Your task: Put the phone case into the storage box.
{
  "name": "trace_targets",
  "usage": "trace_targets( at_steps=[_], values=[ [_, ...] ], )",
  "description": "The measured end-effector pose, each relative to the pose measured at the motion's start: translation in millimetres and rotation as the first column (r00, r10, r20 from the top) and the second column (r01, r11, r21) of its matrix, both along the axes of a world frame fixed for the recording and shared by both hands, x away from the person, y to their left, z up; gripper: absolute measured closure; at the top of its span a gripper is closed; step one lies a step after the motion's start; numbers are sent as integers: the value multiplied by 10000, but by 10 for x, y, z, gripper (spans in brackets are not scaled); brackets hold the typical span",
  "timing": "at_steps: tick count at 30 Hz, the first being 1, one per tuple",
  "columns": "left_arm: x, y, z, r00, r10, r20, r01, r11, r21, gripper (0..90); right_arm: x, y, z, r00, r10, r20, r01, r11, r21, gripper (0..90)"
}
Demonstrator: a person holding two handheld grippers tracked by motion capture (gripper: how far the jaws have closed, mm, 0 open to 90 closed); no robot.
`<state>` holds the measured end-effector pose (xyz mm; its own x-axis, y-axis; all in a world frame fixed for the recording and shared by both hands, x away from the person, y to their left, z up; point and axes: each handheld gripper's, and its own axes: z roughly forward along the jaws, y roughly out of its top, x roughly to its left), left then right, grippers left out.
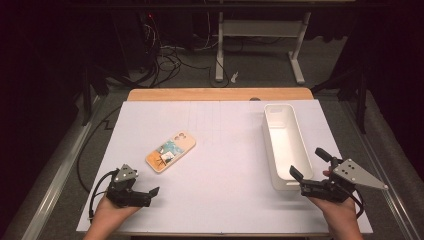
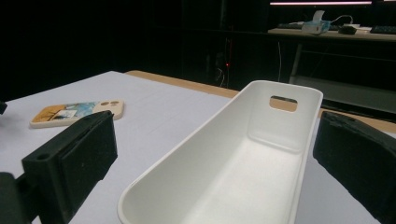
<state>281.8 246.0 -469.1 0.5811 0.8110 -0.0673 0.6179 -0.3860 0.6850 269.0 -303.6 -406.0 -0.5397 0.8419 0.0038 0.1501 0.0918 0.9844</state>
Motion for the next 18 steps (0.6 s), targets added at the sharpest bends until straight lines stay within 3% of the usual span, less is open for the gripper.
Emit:
trace_targets(
  at_steps=[5, 9, 11, 14, 18],
  values=[
    [2, -14, 22, 9996, 35, -284, -33, 10000, 58, 1, -3, -7, 1, 10000, -3, 16, 3, 10000, 13, 1],
    [20, -43, 66, 9998, 180, -108, -177, 9996, 217, 2, -6, -6, 0, 10000, -5, -17, 6, 10000, 44, 1],
    [88, -53, 106, 9989, 199, -422, -187, 9994, 293, 2, -12, -9, 7, 10000, 24, 9, -24, 9999, 120, 1],
    [166, -60, 182, 9980, 270, -575, -248, 9990, 380, 2, -14, -20, 14, 10000, 43, 30, -44, 9999, 152, 1],
    [378, -62, 307, 9940, 203, -1074, -184, 9997, 181, 2, -7, -43, 6, 10000, 13, -6, -13, 9997, 245, 1]
  ],
)
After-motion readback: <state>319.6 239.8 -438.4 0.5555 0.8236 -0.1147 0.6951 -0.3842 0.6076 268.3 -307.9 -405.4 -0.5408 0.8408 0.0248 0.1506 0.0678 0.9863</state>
